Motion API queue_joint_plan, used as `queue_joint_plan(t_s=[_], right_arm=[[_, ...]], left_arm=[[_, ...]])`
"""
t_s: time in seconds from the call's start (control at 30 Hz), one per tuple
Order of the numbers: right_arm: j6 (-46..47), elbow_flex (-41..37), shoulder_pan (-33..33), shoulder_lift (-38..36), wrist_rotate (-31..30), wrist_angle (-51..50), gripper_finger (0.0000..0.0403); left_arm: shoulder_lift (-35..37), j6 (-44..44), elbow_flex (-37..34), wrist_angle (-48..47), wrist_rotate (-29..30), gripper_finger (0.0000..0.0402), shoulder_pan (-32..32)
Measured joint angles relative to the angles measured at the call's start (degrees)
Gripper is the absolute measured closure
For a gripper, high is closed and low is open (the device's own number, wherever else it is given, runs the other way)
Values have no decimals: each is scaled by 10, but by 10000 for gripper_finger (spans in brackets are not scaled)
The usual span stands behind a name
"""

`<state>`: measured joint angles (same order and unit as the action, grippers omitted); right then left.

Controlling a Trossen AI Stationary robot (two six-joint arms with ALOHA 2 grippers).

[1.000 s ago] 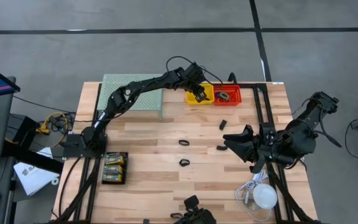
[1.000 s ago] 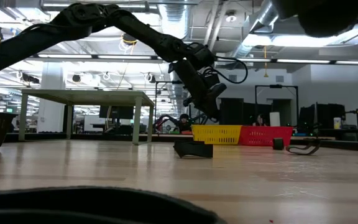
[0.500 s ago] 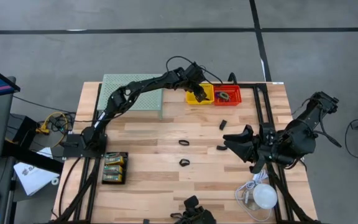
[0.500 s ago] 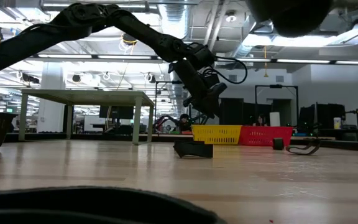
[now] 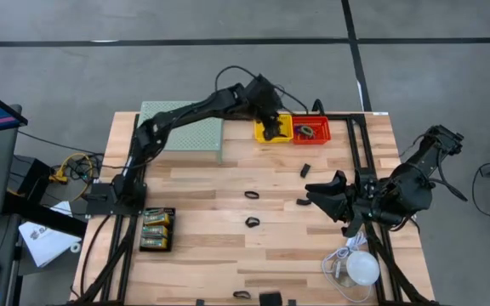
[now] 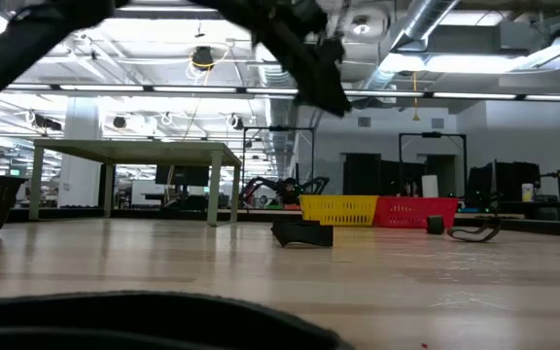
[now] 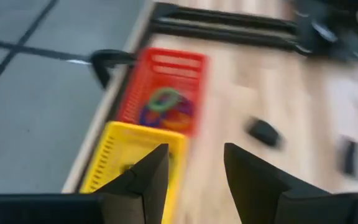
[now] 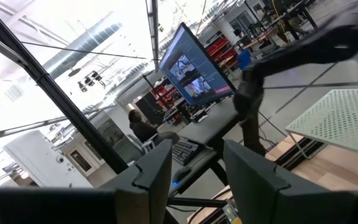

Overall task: Pick & Place Office Desk Supplies
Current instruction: Put the black rubber band into the yellow basket

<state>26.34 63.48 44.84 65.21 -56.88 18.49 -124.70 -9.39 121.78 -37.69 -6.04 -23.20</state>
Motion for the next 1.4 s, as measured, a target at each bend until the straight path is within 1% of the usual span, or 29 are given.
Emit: queue_joint_plan(t_s=[0.13,0.2,0.3,0.43,0.53,0.67,0.73,0.77,0.83,0.93,1.03,1.27,1.37,1.4], right_arm=[[-9,0,0,0,0,4,260],[-12,0,1,0,0,4,260],[-15,0,2,0,3,4,260],[-15,0,2,0,16,4,260],[-25,0,10,0,15,8,260],[-38,0,21,0,15,16,260],[-39,0,25,0,15,17,260],[-41,0,28,0,14,17,260],[-41,0,32,0,14,18,260],[-40,0,36,0,14,19,260],[-39,0,36,0,14,19,260],[-29,0,36,0,13,16,260],[-29,0,36,0,13,15,260],[-28,0,36,0,13,15,260]], left_arm=[[47,-35,0,-114,-5,254,47],[68,-38,-5,-169,-5,254,73],[108,-36,-43,-192,-4,254,112],[165,-7,-128,-184,6,254,161],[200,9,-217,-162,11,254,192],[237,32,-347,-43,39,254,227],[240,48,-397,13,48,252,235],[237,50,-418,26,52,250,235],[226,46,-446,59,65,246,232],[208,9,-471,102,83,238,226],[182,-18,-478,128,89,229,223],[125,-23,-478,150,93,205,225],[112,-38,-478,166,133,200,225],[109,-41,-478,167,136,199,225]])
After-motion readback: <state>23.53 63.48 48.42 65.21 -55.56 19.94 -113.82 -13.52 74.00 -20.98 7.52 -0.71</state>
